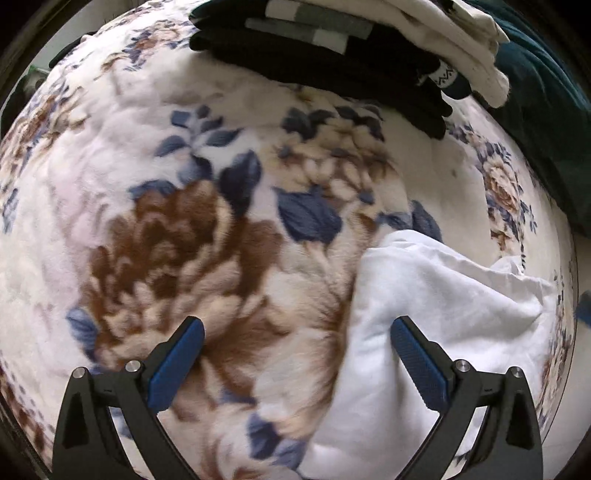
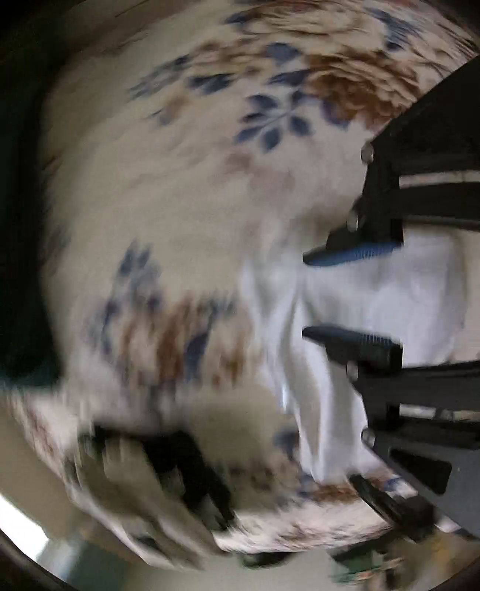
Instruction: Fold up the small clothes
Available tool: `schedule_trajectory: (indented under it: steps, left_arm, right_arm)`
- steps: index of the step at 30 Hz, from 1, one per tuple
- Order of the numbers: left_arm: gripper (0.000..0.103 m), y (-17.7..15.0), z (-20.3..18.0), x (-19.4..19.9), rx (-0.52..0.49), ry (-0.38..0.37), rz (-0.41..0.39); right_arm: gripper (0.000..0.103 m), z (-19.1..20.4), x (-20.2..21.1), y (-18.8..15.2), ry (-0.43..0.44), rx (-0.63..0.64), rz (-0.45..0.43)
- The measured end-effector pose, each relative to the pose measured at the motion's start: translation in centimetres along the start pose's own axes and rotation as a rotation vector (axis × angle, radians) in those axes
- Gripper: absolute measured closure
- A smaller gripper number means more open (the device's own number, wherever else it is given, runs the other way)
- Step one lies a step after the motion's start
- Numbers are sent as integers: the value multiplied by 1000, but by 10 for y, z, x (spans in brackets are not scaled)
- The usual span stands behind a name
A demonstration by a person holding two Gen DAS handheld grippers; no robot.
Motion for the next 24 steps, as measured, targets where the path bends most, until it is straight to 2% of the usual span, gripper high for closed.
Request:
schedule_trajectory:
  steps: [3, 6, 7, 9, 10, 11, 17, 20, 22, 24]
  left_arm:
    - [0, -5, -1, -5, 32, -32, 11]
    - [0, -13, -1, -2, 50, -53, 6]
    - [0, -16, 0, -1, 52, -56, 5]
    - [0, -19, 1, -1, 58, -63, 0]
    - [0, -21, 2, -2, 65, -72, -1]
    - [0, -21, 2, -3, 68, -77, -2]
    - [0, -26, 4, -3, 61, -91, -10]
    - [0, -26, 4, -4, 58, -92, -11]
    - [0, -26, 5, -3, 61, -94, -10]
    - [0, -27, 6, -2, 62, -99, -11]
  right_arm:
    - [60, 75, 10, -2, 111, 196, 56]
    - [60, 162, -11, -5, 186, 412, 130]
    - [60, 186, -23, -6, 185, 478, 152]
    - [65, 227, -44, -9, 168, 590, 168]
    - [77, 243, -53, -11, 176, 636, 193]
    - [83, 259, -62, -16, 177, 686, 221]
    - [83, 292, -74, -43, 148, 883, 285]
    - [83, 290, -80, -56, 76, 965, 293]
    - [83, 287, -88, -60, 35, 971, 306]
    - [83, 287, -88, -57, 56, 913, 310]
Point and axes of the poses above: each gripper's, at about its wrist camera, not at the fingertips, and x roughly against the way its jaws point, z to its left, y to its top, the point moved 9 cm from there along -x, roughly the way its jaws point, and after that the axes turned 10 degrees about -y, right-handed, at the moved point
